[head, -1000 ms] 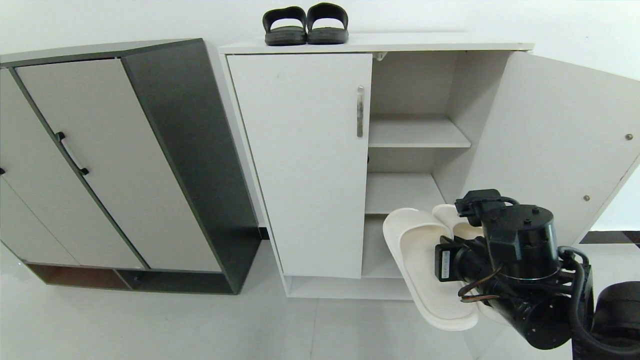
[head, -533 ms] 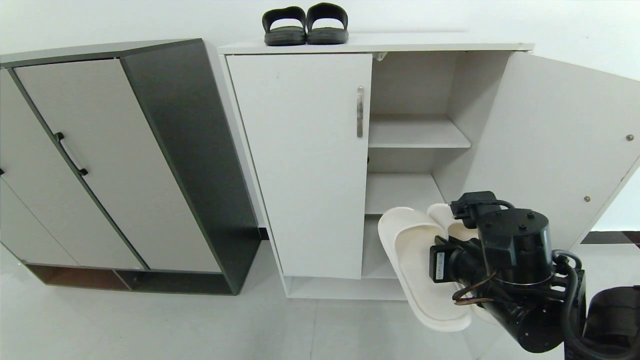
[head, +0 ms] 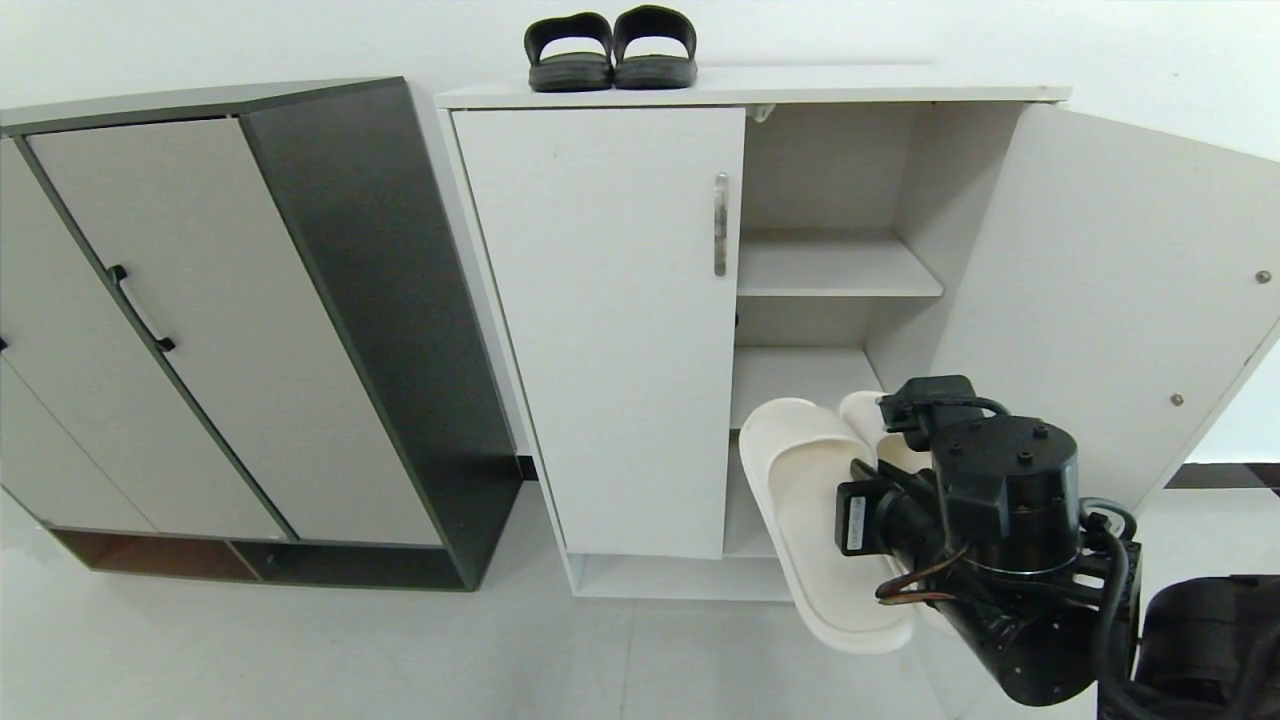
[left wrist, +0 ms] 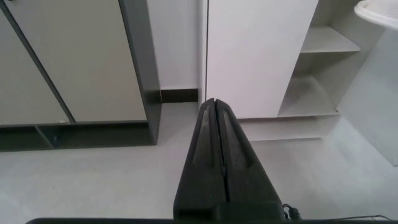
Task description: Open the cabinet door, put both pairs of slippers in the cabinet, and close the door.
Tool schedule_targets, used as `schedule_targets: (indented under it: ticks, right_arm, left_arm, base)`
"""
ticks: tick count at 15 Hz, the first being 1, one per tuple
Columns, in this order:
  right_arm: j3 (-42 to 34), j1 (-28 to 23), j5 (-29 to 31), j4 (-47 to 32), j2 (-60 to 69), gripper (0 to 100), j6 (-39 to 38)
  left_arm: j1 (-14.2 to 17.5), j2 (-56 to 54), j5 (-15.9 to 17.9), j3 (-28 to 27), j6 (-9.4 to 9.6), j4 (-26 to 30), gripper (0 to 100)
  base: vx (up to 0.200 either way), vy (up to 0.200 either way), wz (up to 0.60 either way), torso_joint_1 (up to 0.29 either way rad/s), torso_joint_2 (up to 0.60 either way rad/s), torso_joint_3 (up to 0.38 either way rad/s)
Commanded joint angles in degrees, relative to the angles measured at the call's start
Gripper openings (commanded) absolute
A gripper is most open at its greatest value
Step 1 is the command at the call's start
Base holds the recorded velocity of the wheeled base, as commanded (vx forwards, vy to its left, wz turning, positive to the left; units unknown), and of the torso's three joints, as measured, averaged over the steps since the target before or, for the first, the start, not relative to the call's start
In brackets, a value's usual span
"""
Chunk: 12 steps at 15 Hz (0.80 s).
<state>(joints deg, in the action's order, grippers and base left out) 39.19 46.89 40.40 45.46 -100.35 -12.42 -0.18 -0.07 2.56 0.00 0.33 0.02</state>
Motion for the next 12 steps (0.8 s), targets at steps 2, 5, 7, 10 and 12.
schedule_targets:
  ticks: [2,5,7,10,12]
  right_arm:
    - [1.15,0.84,0.47,1.83,-3.62,0,0.64]
    - [2.29,1.19,0.65,2.44,-4.5,0,0.64]
    - [4.05,1.28,0.65,2.53,-6.17,0,0.64]
    - [6.25,1.02,0.73,4.02,-9.42,0,0.91]
    - [6.33,-0.04,2.05,4.11,-10.13,0,0.91]
  left_arm:
    - [0.01,0.25,-0.01,0.0,0.02,-0.02,0]
    - [0.01,0.25,-0.01,0.0,0.02,-0.02,0]
    - [0.01,0.25,-0.01,0.0,0.02,0.06,0]
    - [0.01,0.25,-0.01,0.0,-0.07,-0.02,0]
    - [0.01,0.25,-0.01,0.0,-0.07,-0.02,0]
  base:
    - [0.0,0.0,0.0,0.0,0.0,0.0]
    - [0.0,-0.2,0.0,0.004,0.0,0.002]
    - [0.0,-0.2,0.0,0.01,0.0,0.002]
    - [0.0,-0.067,0.0,-0.001,0.0,0.001]
    - [0.0,0.0,0.0,0.0,0.0,0.0]
